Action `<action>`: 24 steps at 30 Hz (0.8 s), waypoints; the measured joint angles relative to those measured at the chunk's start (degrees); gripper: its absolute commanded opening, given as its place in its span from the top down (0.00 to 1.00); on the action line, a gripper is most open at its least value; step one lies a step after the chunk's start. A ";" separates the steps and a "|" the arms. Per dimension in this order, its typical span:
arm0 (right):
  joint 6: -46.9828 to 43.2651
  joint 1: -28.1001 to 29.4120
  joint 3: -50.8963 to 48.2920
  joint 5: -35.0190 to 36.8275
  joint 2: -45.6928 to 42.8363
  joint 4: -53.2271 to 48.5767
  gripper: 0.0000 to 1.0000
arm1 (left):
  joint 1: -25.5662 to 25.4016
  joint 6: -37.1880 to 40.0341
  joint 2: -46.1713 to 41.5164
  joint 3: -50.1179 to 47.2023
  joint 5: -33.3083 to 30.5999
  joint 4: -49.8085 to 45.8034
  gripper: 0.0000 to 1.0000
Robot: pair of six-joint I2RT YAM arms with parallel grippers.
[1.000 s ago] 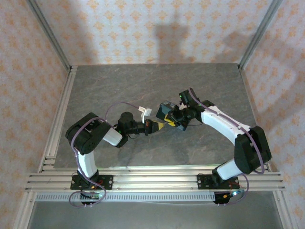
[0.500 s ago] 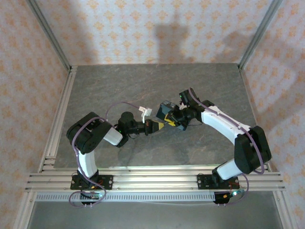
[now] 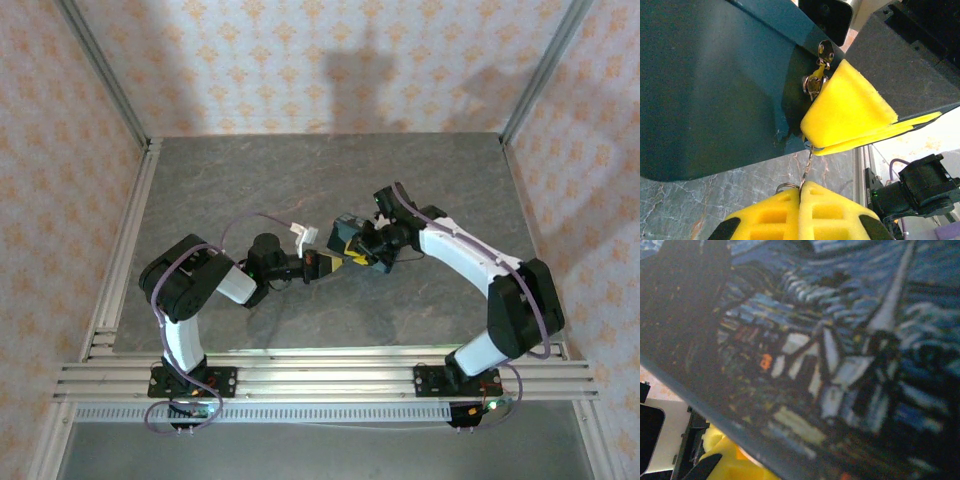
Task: Unlock a padlock with a key
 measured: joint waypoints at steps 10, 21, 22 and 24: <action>0.07 -0.02 0.11 -0.09 0.22 -0.02 1.00 | -0.04 -1.68 0.00 0.00 -0.02 0.31 1.00; 0.24 -0.35 0.22 0.63 0.26 -0.02 1.00 | -1.20 -3.04 0.00 0.35 -0.83 0.42 1.00; 0.24 -0.35 0.31 0.72 0.26 -0.04 1.00 | -1.16 -3.04 0.00 0.31 -1.11 0.44 1.00; 0.24 -0.35 0.63 0.76 0.42 -0.09 1.00 | -1.11 -3.02 0.00 0.28 -1.51 0.46 1.00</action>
